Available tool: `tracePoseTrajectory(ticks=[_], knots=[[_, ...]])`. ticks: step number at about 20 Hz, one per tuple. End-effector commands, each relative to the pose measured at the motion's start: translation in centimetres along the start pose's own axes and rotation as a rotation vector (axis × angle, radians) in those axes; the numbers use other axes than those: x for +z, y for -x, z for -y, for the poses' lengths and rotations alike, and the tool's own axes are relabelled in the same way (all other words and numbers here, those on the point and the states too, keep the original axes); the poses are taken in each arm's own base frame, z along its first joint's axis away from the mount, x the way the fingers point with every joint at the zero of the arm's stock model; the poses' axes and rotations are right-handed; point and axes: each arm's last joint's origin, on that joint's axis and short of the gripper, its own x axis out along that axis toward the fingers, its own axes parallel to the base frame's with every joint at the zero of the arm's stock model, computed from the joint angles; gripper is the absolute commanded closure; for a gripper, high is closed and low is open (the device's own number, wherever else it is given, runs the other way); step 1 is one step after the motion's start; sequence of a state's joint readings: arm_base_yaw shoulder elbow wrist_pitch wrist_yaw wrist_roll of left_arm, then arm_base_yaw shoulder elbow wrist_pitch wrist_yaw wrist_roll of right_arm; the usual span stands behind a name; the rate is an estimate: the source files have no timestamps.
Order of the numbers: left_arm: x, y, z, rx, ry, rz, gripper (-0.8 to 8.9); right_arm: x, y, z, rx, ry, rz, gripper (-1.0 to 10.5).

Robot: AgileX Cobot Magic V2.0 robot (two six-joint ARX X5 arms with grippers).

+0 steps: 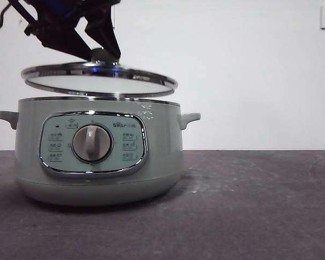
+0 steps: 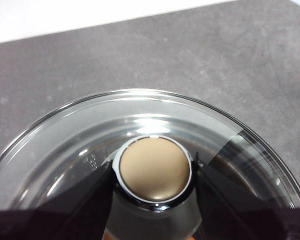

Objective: Pick up the potato,open the lid,put the potato in the pot,close the lid

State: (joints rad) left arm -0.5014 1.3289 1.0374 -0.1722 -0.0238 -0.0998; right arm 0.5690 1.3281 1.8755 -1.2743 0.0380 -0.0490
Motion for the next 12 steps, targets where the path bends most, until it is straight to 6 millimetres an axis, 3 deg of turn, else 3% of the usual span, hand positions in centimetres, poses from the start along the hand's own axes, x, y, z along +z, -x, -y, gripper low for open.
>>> tracePoseTrajectory(ticks=[1,12], knots=[[0.6,0.2,0.2,-0.015,0.017,0.043,8.22,0.0,0.0,0.0,-0.003,-0.007,0.004,4.5],[-0.5,-0.7,0.4,-0.010,0.023,-0.051,8.23,0.0,0.0,0.0,-0.003,-0.007,0.004,4.5]])
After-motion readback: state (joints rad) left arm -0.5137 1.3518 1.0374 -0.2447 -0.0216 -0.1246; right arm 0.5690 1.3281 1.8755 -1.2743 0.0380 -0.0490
